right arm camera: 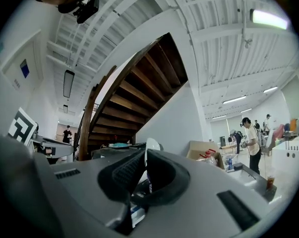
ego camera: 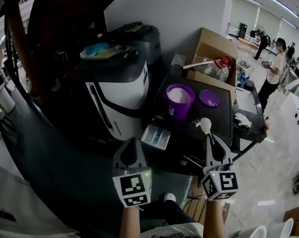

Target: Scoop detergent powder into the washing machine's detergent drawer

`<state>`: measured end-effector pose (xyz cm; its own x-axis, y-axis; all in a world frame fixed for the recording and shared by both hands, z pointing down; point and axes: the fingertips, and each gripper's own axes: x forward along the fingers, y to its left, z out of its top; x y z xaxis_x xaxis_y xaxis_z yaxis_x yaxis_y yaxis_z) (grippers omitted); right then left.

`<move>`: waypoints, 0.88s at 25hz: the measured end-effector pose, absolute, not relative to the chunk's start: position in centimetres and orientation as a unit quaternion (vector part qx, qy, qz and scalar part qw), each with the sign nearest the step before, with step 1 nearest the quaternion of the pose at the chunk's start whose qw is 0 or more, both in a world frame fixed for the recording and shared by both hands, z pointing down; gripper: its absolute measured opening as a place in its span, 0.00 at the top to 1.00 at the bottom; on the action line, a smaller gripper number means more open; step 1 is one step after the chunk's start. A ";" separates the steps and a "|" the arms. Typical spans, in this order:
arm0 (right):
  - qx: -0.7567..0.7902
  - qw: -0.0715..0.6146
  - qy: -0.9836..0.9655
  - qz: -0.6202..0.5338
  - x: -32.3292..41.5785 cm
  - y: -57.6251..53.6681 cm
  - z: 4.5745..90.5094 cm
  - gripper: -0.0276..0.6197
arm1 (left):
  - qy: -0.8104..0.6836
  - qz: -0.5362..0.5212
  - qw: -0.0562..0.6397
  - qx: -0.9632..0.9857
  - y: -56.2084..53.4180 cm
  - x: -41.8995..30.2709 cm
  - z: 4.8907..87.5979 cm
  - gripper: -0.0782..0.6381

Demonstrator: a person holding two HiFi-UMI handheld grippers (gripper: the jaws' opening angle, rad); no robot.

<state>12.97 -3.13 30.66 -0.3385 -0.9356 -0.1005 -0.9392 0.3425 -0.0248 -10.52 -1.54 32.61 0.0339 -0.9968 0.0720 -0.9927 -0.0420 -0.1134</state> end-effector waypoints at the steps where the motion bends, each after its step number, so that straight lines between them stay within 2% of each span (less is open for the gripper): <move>1: -0.571 0.048 0.820 0.019 13.1 -4.4 30.5 0.93 | 0.694 -0.066 0.017 -0.717 -2.7 -10.4 32.4 0.89; 12: -0.545 0.058 0.836 0.022 14.9 -16.8 29.4 0.93 | 0.714 -0.068 0.027 -0.696 -13.5 -8.4 31.4 0.89; 22: -0.524 0.054 0.850 0.013 15.4 -22.5 30.4 0.93 | 0.728 -0.076 0.021 -0.682 -18.4 -7.6 32.1 0.89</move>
<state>15.38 -22.50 30.42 -0.4449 -0.8893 -0.1057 -0.8921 0.4504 -0.0348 -7.55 -18.36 32.06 -0.0699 -0.9949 0.0721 -0.9886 0.0594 -0.1387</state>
